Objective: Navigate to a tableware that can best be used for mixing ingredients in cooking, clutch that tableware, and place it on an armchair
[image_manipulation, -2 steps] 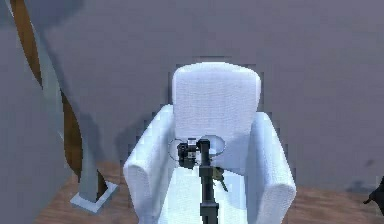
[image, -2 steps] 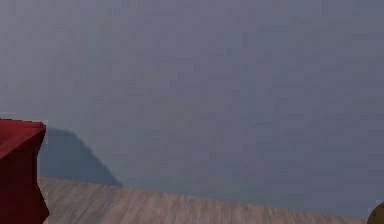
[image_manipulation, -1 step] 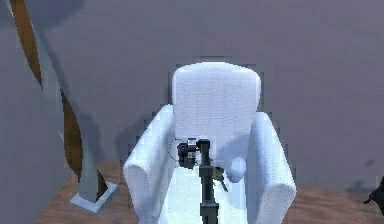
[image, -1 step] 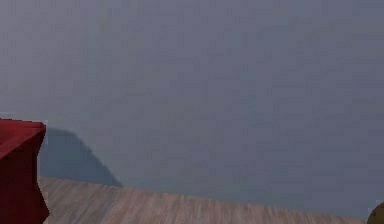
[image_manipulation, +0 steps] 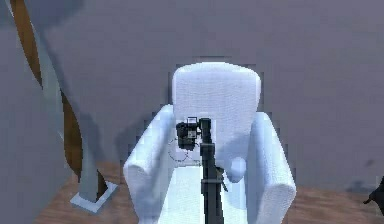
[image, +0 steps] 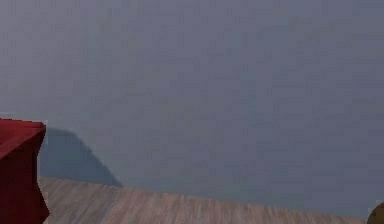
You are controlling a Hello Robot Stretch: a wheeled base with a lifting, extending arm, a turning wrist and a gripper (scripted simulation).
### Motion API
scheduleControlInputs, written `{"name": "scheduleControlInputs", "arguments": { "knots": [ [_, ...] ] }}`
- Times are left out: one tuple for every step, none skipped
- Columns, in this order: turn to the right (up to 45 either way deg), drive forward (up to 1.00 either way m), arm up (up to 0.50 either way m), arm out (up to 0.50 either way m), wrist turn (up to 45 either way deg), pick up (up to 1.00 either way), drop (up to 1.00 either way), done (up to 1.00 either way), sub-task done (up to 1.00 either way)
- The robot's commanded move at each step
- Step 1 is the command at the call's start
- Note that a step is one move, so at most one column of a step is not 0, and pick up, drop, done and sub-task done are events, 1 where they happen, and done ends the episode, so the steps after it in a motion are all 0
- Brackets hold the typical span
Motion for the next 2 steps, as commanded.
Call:
{"name": "scheduleControlInputs", "arguments": {
  "knots": [
    [0.0, 0.00, 0.00, -0.08, 0.0, 0.00, 0.00, 0.00, 0.00],
    [0.0, 0.00, 0.00, 0.00, 0.0, 0.00, 0.00, 1.00, 0.00]
  ]
}}
